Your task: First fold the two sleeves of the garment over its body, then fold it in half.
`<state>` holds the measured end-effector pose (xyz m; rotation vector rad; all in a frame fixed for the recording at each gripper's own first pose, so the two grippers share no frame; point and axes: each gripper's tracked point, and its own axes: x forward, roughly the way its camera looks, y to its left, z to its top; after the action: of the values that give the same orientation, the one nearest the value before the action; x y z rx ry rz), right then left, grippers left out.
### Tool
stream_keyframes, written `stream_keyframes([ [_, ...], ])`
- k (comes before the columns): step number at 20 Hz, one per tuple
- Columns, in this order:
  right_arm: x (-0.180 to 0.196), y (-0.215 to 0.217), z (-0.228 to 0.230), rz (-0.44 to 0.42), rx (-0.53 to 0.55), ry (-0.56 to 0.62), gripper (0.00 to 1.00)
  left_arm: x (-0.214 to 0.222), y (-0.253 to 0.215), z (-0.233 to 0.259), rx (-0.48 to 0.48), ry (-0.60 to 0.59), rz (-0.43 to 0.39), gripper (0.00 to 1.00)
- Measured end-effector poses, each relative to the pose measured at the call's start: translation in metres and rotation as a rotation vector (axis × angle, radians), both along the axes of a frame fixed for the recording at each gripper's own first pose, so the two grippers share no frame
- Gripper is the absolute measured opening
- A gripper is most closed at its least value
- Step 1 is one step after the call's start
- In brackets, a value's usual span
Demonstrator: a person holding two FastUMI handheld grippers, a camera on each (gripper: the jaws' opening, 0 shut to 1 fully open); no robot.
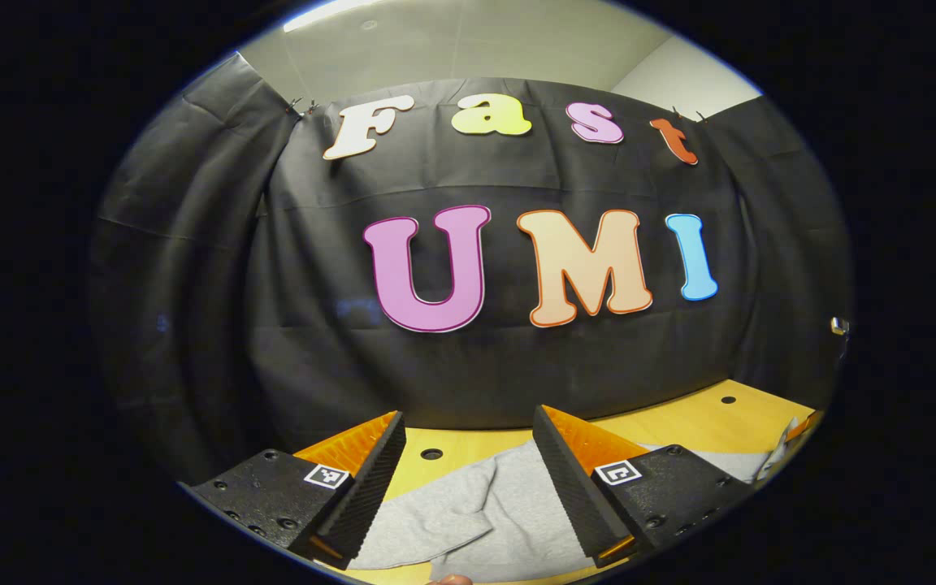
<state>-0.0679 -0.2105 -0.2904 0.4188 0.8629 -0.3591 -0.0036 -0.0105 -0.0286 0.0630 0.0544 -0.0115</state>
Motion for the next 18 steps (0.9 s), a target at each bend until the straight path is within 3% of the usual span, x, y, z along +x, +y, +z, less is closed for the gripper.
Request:
stream_keyframes([
  [6, 0.069, 0.065, 0.041, 0.094, 0.071, -0.102, 0.04, -0.014, 0.042, -0.004, 0.009, 0.014, 0.083, 0.94],
  [18, 0.143, 0.184, 0.062, 0.277, 0.123, -0.161, 0.04, -0.045, 0.130, -0.003, 0.033, 0.025, 0.260, 0.94],
])
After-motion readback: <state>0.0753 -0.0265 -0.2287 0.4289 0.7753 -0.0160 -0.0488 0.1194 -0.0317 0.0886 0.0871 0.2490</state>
